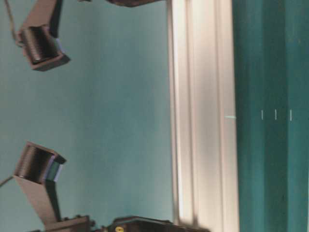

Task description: Lift the metal rail with both hands.

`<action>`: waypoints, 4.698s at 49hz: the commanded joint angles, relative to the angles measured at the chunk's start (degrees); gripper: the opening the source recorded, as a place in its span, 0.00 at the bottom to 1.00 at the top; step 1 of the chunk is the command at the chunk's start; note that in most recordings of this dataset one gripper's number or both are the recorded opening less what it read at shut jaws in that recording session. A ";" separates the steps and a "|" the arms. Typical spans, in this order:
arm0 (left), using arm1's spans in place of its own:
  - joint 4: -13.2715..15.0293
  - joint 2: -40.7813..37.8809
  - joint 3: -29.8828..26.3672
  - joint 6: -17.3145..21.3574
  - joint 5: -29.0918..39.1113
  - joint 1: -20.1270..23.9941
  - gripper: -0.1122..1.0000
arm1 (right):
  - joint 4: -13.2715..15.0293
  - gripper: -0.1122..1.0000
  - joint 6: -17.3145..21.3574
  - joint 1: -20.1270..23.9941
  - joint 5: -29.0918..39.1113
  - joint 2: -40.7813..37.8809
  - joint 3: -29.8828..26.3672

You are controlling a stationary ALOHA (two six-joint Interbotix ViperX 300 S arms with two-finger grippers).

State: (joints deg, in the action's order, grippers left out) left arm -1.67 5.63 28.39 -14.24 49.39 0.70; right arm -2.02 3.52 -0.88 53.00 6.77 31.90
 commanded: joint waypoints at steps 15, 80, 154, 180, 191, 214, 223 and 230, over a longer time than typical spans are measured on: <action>-0.09 0.44 6.42 -0.70 -9.05 0.26 0.44 | -0.09 0.46 -1.93 0.62 -5.98 -3.43 1.93; 0.00 -5.80 5.80 -0.62 -13.97 -1.23 0.44 | -0.79 0.45 -1.67 2.20 -15.91 -8.35 7.65; -0.09 -6.42 5.80 -0.18 -16.79 -2.46 0.91 | -1.49 0.94 -0.35 1.41 -16.96 -8.26 7.73; 0.00 -1.58 6.68 2.20 -15.73 -1.49 0.90 | -0.44 0.97 0.70 -1.05 -17.84 -0.53 7.47; -0.09 6.77 8.35 6.42 -16.44 -0.79 0.90 | -0.26 0.97 0.53 -2.29 -20.83 8.26 8.79; -0.09 23.82 17.23 9.32 -31.73 -0.62 0.90 | -0.26 0.97 0.53 -2.46 -37.09 26.81 19.07; -0.09 28.83 20.48 9.32 -36.12 -0.53 0.90 | -0.26 0.97 0.53 -2.46 -39.73 33.84 22.41; -0.09 32.08 21.97 9.23 -36.65 -0.53 0.90 | -0.26 0.97 0.62 -2.46 -39.11 38.23 23.73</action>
State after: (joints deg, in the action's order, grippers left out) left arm -1.58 36.12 50.54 -5.01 13.45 0.09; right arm -2.37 4.04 -3.43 13.97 43.15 55.72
